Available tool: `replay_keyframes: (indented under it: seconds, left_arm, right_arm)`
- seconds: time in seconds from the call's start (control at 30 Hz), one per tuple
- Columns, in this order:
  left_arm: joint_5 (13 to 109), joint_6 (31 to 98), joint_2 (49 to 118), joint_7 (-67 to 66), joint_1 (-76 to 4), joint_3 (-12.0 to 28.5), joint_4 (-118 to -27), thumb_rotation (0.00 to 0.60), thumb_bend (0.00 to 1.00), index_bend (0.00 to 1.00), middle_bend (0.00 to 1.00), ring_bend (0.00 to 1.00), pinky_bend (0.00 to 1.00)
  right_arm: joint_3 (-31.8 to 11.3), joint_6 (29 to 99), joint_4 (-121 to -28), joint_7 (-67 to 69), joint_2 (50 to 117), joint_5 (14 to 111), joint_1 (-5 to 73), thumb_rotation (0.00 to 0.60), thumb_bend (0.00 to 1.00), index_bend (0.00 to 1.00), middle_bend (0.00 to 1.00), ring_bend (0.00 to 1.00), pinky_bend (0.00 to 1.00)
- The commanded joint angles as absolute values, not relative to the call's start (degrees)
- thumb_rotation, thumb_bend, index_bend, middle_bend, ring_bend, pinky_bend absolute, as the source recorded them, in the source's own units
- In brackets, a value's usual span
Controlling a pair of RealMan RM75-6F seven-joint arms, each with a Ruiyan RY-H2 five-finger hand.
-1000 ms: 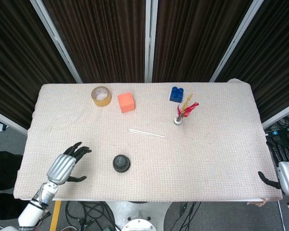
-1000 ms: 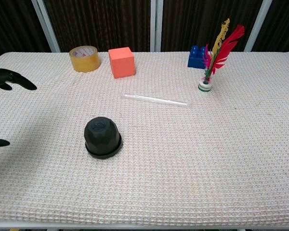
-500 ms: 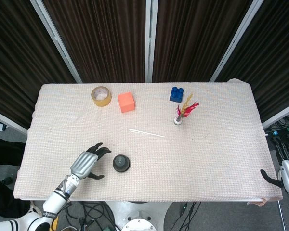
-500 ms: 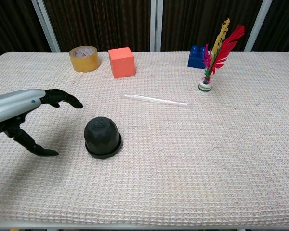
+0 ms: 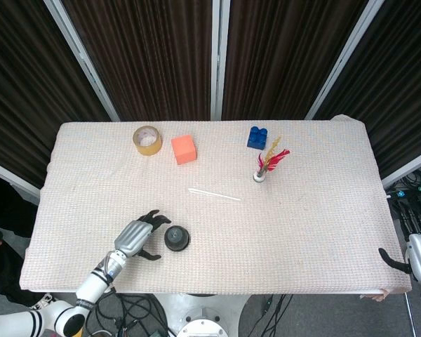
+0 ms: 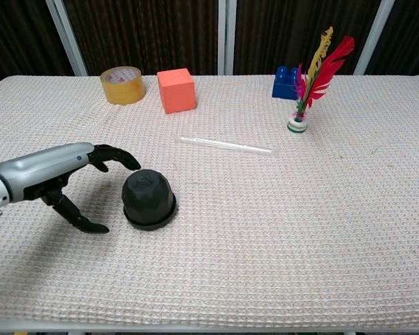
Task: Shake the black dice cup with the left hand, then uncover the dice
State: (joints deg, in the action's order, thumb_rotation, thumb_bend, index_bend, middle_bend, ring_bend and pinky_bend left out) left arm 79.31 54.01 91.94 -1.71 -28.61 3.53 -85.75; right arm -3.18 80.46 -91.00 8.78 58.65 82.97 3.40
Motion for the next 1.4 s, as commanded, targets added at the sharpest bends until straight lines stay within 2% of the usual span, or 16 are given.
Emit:
replay_keyframes:
  seconds: [0.03, 0.6, 1.4]
  left_arm:
    - [78.96, 53.72, 92.57, -2.40, -29.19, 3.55, -85.90, 0.600, 0.02, 0.19, 0.16, 0.03, 0.19]
    - [76.00, 51.63, 96.42, -6.12, -32.31, 3.91, -83.11, 0.600, 0.02, 0.19, 0.18, 0.03, 0.18]
    - [73.21, 50.86, 98.25, -7.78, -34.57, 4.41, -82.00, 0.600, 0.04, 0.19, 0.21, 0.03, 0.18]
  right_arm:
    - [-3.11, 80.20, -90.88, 8.73, 58.74, 82.89, 3.47, 0.600, 0.17, 0.00, 0.01, 0.00, 0.00]
    - [-3.14, 79.96, -89.28, 10.55, 58.96, 82.24, 3.22, 0.600, 0.17, 0.00, 0.01, 0.00, 0.00]
    - [-3.24, 79.43, -88.47, 11.34, 59.13, 81.64, 3.11, 0.600, 0.17, 0.00, 0.01, 0.00, 0.00]
